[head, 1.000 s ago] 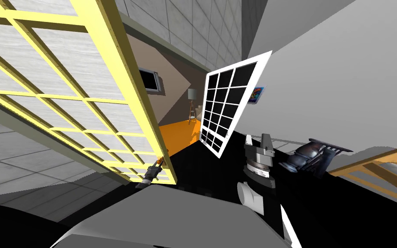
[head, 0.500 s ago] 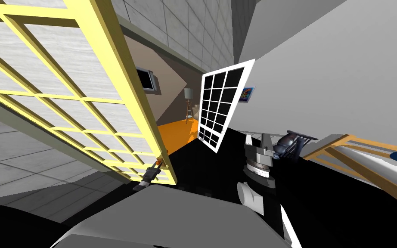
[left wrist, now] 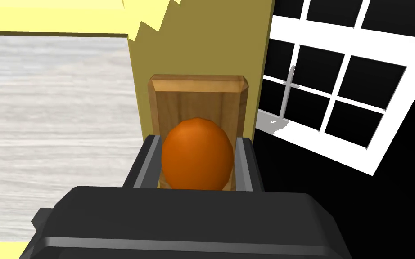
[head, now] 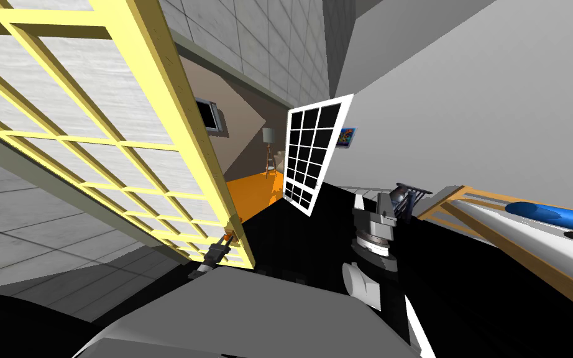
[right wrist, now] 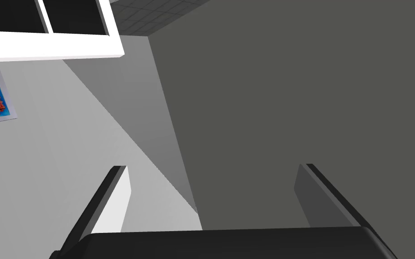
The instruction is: Pull the door open
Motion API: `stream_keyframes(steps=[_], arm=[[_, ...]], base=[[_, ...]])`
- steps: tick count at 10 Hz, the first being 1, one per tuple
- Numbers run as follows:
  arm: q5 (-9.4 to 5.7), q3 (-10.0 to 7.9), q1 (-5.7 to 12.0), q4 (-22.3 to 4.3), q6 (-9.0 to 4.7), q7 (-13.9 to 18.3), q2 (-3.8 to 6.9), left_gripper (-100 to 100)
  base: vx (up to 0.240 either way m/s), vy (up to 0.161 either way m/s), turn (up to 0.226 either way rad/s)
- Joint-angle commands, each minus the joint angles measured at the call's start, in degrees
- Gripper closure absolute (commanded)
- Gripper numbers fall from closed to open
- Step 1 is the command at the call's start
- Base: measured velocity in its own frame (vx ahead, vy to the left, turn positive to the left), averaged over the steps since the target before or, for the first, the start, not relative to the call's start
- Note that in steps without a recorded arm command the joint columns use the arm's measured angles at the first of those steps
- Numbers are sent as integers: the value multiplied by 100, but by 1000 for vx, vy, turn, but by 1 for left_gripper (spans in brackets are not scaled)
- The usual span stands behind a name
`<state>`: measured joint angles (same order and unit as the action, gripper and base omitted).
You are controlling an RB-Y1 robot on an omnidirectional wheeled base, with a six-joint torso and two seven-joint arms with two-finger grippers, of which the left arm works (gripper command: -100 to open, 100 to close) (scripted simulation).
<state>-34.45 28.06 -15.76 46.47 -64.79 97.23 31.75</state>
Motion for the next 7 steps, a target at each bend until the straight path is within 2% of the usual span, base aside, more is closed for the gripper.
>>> stream_keyframes(steps=[1,7], arm=[[21,40,-15,-35,-95,49,27,100],[115,235,-76,-292,-521,284,157,100]], base=[[-204,77,-158],[-206,48,-130]])
